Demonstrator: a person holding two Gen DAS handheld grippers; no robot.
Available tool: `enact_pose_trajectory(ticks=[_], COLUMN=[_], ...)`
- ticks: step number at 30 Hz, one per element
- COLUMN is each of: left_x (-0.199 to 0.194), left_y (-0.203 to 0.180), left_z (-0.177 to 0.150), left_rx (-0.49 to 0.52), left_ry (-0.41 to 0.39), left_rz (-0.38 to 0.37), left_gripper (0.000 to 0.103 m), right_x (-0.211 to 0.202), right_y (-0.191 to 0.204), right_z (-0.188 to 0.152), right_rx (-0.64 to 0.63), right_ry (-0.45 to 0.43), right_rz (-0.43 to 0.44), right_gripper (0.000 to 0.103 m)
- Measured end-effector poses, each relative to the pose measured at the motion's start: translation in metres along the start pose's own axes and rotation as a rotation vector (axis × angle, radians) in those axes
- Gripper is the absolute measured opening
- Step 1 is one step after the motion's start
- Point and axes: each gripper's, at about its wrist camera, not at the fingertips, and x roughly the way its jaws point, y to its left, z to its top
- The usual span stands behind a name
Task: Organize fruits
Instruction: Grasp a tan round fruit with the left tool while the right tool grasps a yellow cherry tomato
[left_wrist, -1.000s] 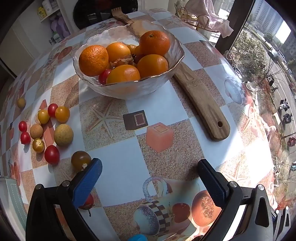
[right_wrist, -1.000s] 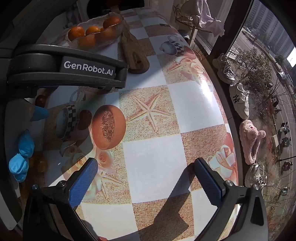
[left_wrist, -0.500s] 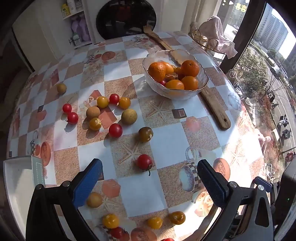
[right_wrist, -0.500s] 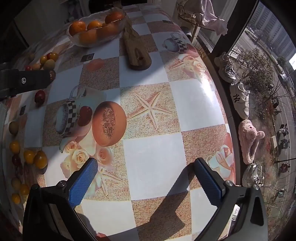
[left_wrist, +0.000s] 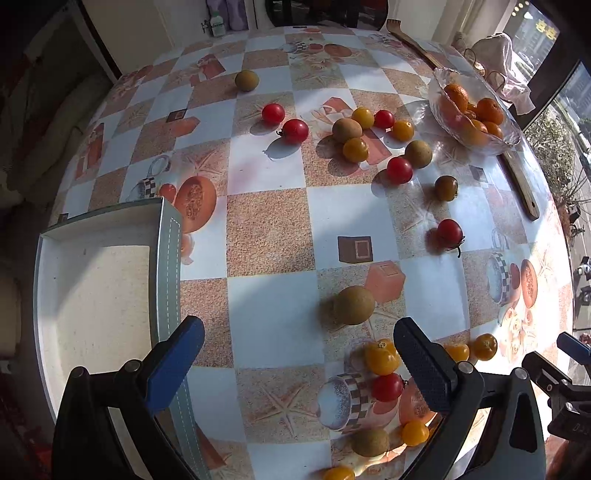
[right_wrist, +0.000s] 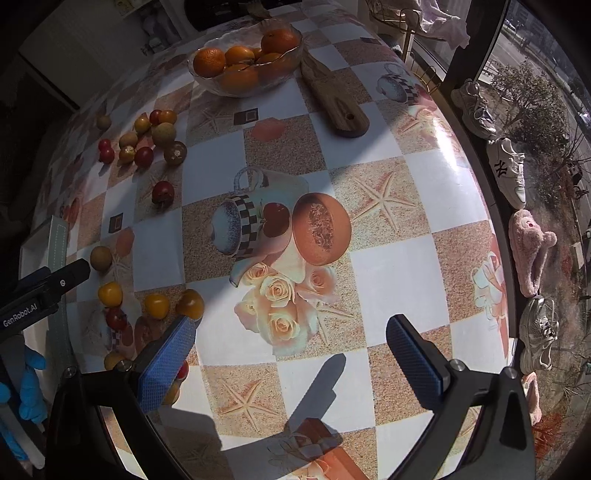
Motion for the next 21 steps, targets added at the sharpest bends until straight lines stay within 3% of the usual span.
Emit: enact_pose_trajectory(ticks=[15,18,20,21], left_x=[0.016,0.023,0.027,0.028], left_y=[-0.018,-0.021,-0.024,-0.025], left_z=[0.004,0.005,0.005,0.005], left_rx=[0.038,0.051,0.051,0.051], left_ry=[-0.018,-0.005,0.001,0.001], left_rz=[0.003,0.001,0.0,0.001], left_gripper=[0.102,0.087,0.087,0.079], right_x=[0.005,0.009,0.012,0.015], right_y=[0.036,0.042,0.046,0.048], right_z=[-0.007,-0.008,-0.008,-0.007], right_rx=[-0.093,-0.12,-0.137,-0.144], right_ry=[0.039,0.044,0.054,0.06], right_rz=[0.018,0.02,0.027,0.027], right_gripper=[0.103,0.1,0.089,0.084])
